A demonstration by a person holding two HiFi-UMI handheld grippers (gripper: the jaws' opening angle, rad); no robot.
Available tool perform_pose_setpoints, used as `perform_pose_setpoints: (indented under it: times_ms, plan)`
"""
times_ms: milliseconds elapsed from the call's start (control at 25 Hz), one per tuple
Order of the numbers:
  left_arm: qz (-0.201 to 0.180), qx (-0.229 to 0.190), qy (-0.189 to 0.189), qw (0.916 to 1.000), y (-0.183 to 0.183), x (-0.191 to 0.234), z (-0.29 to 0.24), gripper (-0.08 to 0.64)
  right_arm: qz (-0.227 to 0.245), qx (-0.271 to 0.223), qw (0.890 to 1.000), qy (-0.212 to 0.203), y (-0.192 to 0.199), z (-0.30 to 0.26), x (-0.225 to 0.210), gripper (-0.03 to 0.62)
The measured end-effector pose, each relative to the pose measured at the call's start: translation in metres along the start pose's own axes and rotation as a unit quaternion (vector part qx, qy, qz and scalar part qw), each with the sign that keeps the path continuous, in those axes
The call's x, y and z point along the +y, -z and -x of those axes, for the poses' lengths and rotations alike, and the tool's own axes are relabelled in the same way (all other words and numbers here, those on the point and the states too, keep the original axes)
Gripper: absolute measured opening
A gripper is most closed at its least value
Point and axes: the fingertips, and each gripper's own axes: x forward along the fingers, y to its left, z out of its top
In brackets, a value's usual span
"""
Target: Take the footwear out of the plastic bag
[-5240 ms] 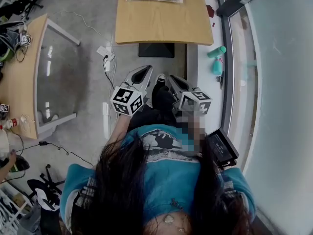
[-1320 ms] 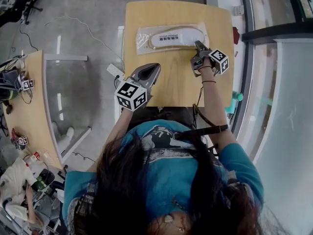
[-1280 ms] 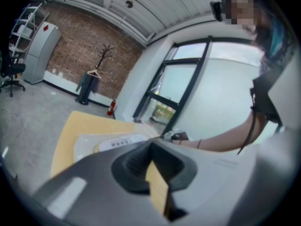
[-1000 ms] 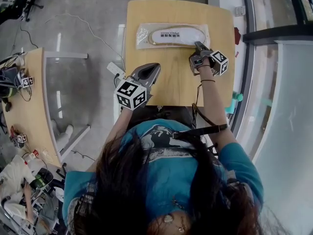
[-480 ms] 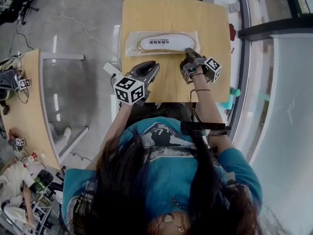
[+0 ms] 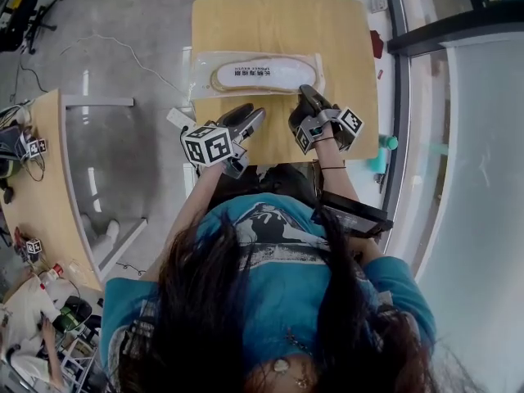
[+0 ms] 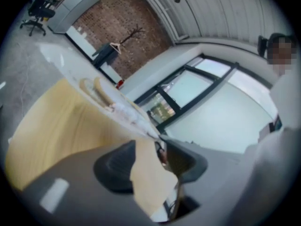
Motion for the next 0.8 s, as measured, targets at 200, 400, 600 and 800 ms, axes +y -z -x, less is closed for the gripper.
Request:
perform_pose_setpoints:
  times_ms: [200, 400, 600, 800]
  plan:
    - [0.077, -0.048, 0.037, 0.9952, -0.011, -0.006, 0.004, 0.222, 0.011, 0.013, 0.999, -0.041, 0.021, 0.02, 0.015, 0.055]
    - [0.099, -0.068, 0.053, 0.9914, -0.014, -0.013, 0.007, 0.224, 0.026, 0.021, 0.998, -0.055, 0.036, 0.039, 0.019, 0.055]
    - [0.119, -0.073, 0.054, 0.9887, -0.008, -0.016, 0.01, 0.223, 0.038, 0.043, 0.997, -0.058, 0.057, 0.051, 0.019, 0.055]
    - [0.122, -0.085, 0.058, 0.9871, -0.01, -0.015, 0.015, 0.157, 0.07, 0.062, 0.994, -0.061, 0.069, 0.054, 0.024, 0.055]
